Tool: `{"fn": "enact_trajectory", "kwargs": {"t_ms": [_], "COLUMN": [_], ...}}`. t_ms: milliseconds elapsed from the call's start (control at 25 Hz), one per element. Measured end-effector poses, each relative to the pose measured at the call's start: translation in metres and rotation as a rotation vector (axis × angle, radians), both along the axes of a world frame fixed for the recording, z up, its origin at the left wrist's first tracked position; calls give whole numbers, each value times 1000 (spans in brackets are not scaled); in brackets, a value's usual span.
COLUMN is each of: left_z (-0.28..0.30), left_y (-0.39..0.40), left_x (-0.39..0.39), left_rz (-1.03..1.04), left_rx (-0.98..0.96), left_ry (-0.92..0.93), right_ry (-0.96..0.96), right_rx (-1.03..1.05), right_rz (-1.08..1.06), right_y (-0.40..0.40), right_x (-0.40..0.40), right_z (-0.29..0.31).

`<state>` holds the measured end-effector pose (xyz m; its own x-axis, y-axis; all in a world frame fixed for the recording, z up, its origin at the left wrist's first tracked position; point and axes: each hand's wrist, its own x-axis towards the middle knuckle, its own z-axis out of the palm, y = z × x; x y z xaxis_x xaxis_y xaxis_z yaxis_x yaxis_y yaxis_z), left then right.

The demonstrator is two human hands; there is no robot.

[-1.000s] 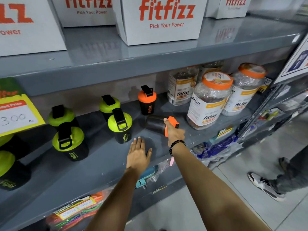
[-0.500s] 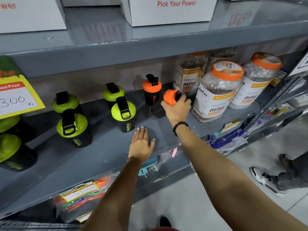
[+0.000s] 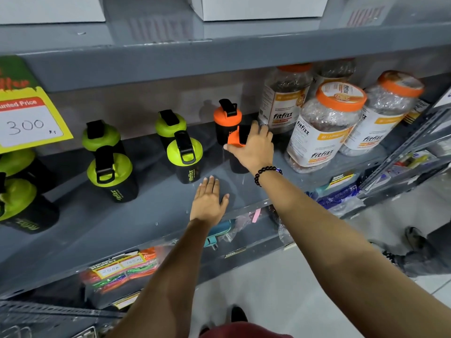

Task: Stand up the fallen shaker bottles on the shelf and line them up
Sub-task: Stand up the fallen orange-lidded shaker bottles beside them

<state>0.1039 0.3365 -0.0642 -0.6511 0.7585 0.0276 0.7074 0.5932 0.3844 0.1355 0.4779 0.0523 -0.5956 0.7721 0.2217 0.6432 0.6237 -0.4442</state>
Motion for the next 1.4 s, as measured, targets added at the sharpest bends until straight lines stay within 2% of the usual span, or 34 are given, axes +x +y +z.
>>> {"fn": "enact_trajectory", "kwargs": {"t_ms": [80,240,400,520,720,920,1200,1400], "left_z": [-1,-2,-3,-4,-4,-5,-5,-4], "left_y": [0,-1,0,0,1,1,1,0], "left_x": [0,1,-1,0,-1,-1,-1,1], "left_rz": [2,0,-1,1,1,4,10,16], "left_rx": [-1,-2,-16,-20,-15,-12,-8,3], "left_ry": [11,13,10,17,21,27,20,16], "right_ry": [36,-107,-190,-269,-16,-190,-226,-85], "right_rx": [-2,-31,-153,-77,50,52,-24,-160], "right_rz": [-53,-42,135,238,67,60,318,508], "right_y": [1,6,17,26,18,4,27,37], "right_x": [-5,-12,-11,-8,-9,-19,-10,11], "right_z": [7,16,29,33,31,27,33,33]}}
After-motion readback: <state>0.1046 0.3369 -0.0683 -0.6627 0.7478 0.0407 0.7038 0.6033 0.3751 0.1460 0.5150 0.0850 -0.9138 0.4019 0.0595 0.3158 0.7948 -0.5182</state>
